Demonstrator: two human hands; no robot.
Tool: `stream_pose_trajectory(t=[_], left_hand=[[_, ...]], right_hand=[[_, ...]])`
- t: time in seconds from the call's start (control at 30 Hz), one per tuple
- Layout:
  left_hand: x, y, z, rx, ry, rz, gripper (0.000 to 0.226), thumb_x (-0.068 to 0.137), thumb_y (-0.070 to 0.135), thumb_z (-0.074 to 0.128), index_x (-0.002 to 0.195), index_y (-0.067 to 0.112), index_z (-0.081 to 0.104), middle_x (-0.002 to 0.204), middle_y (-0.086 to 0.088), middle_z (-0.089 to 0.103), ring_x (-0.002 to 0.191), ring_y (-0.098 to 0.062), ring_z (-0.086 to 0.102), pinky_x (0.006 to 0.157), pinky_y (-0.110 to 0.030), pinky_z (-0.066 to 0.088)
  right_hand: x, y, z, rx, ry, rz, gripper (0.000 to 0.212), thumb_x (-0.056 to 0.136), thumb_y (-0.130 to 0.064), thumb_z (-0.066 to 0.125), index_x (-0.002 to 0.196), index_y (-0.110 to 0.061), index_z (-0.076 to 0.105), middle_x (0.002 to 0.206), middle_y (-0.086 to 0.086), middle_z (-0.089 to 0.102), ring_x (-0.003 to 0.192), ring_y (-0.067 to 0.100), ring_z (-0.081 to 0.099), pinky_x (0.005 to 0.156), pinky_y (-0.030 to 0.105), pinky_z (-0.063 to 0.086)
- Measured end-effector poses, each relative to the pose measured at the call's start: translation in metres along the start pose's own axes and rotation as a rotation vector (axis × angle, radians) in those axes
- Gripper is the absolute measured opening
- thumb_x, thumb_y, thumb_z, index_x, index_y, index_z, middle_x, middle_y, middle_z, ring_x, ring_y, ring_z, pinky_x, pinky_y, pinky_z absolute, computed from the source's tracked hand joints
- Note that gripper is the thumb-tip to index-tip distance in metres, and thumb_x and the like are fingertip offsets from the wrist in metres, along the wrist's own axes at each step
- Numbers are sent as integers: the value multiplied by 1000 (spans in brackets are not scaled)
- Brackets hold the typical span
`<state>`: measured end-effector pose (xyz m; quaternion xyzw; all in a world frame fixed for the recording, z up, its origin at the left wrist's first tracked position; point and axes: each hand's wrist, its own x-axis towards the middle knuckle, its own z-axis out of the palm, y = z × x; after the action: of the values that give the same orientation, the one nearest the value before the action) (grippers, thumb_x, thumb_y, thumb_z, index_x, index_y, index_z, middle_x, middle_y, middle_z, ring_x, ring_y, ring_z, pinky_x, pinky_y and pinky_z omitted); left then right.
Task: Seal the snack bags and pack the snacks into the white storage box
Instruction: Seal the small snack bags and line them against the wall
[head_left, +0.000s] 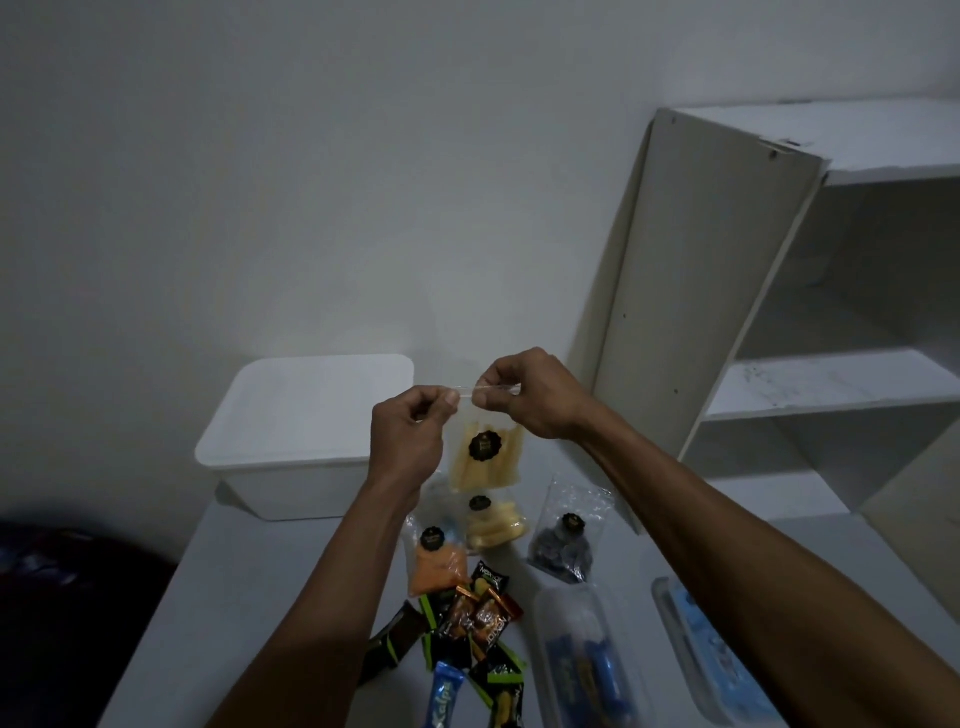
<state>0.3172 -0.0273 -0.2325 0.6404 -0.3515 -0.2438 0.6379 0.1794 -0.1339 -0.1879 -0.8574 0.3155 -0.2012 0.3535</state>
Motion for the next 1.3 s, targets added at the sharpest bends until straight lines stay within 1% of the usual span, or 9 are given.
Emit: stream_pose_trajectory(t=[0.2,0.37,0.53,0.63,0.77,0.97,1.07,1.2,1.3], left_hand=[[0,2,-2,-5,-6,-3,4,89,16,69,87,16,72,81,1,71,81,-10,66,74,-16,48],[3,1,-7,-18,8,-7,5,89,16,69,85,18,72,81,1,72,80,-10,66,74,-17,48],[2,0,-7,-21,6,-30,4,89,17,69,86,17,72,81,1,71,79,-8,65,73,-16,47],[3,-2,-10,-34,27,-44,4,89,17,69,89,16,73,81,2,71,78,-7,64,70,-15,46],[3,-4,-11,-18,11,-45,3,89,17,70,87,17,73,81,1,72,78,-7,65,71,-13,47],[6,-7,-13,-17,30,-42,4,89,16,69,87,16,72,80,2,71,77,-7,64,67,-9,47],[6,-8,-12,-19,33,-52,4,89,17,69,87,16,72,79,2,70,77,-8,64,69,-13,46],[8,-8,-14,-34,47,-58,4,89,17,69,88,15,72,80,0,70,78,-10,63,71,-16,46],[9,-8,-15,-22,41,-49,4,89,17,69,89,14,72,80,1,70,78,-10,63,70,-15,46]], right_hand=[[-1,1,-2,6,19,14,9,88,-25,73,87,-17,73,86,-5,72,85,8,65,71,20,48],[0,8,-1,156,39,84,9,85,-22,77,86,-12,75,81,-3,74,80,11,69,82,35,58],[-1,12,4,165,73,95,8,84,-23,77,85,-15,75,82,-3,74,82,10,70,79,32,58],[-4,14,4,258,76,136,12,84,-21,78,87,-10,75,76,-6,71,66,-3,63,66,21,52],[-5,20,5,273,91,149,9,83,-21,78,81,-14,73,84,1,74,78,9,67,76,28,57],[-7,21,3,355,88,194,13,83,-21,78,74,-18,69,82,2,70,63,-1,57,52,8,43],[-7,22,4,347,116,182,12,81,-21,79,75,-17,70,80,2,70,60,-5,57,53,9,44],[-8,24,2,409,112,206,9,80,-22,80,77,-18,73,82,4,72,73,8,61,59,20,50],[-8,24,2,412,126,207,11,80,-20,80,73,-19,72,80,2,72,73,8,62,59,18,48]])
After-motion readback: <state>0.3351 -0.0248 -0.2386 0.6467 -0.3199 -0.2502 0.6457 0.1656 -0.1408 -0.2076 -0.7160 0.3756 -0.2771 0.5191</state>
